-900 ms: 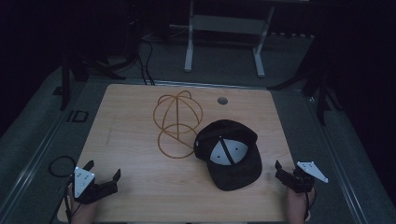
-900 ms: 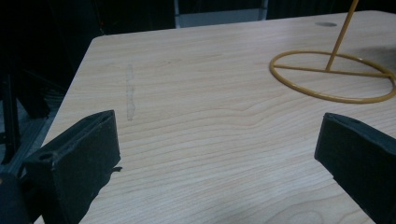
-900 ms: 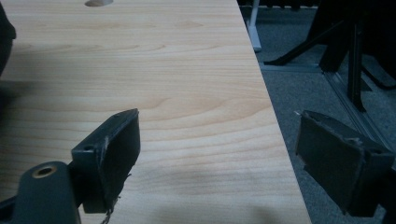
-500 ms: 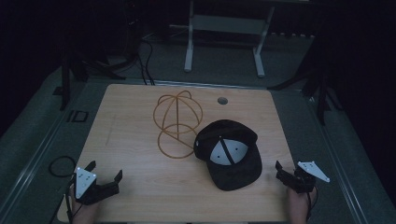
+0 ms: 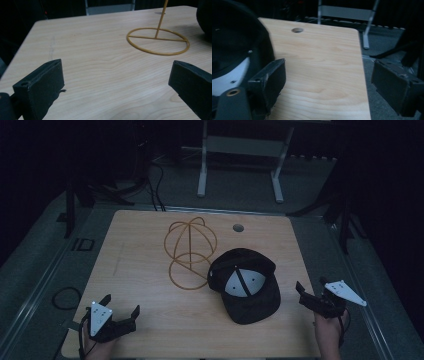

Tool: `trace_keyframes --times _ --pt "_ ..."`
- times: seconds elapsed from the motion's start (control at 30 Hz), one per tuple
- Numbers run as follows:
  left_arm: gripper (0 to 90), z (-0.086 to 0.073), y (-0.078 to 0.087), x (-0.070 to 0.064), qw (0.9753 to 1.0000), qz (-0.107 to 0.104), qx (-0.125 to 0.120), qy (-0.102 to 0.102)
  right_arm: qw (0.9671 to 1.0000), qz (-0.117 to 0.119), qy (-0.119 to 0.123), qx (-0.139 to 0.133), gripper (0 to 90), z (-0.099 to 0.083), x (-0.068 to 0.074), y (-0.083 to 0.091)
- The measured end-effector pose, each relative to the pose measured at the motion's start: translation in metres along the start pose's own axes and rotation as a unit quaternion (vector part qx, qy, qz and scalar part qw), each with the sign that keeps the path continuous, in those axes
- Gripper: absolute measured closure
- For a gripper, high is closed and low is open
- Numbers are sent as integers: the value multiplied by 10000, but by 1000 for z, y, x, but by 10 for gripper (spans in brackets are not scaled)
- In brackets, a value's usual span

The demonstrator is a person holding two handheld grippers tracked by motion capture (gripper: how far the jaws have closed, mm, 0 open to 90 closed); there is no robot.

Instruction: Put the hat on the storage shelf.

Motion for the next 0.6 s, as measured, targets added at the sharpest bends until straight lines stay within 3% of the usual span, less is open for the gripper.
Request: trace_keyframes --times 0.1,0.17,0.27,0.33,0.4,0.47,0.5,0.6 --pt "5 3 2 -2 9992 -239 84 301 9993 329 175 -73 125 16 10 -2" --pt "5 4 3 -4 9994 -260 54 209 9983 426 398 -36 123 25 16 -7" --pt "5 3 3 -6 9993 -352 36 79 9966 703 435 -64 121 37 25 -12" --pt "5 3 3 -8 9991 -416 68 61 9960 719 535 -50 112 44 32 -17" --pt "5 4 3 -10 9990 -439 14 22 9938 960 561 -73 112 49 39 -22" --pt "5 4 3 -10 9990 -439 14 22 9930 1016 598 -56 112 51 43 -25" --pt "6 6 5 -12 9990 -448 -73 -58 9908 1103 780 51 115 52 49 -32" --pt "6 7 7 -13 9984 -536 -138 -131 9867 1054 1198 310 141 51 59 -45"
Point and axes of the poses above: each handheld gripper's, and its own axes: y roughly backward along the jaws, z roughly out of its top, x roughly to its left, the point moved 3 cm from there along -y, roughly forward along the jaws, and after that the axes turned 5 degrees about -x, right-handed, at the moved point
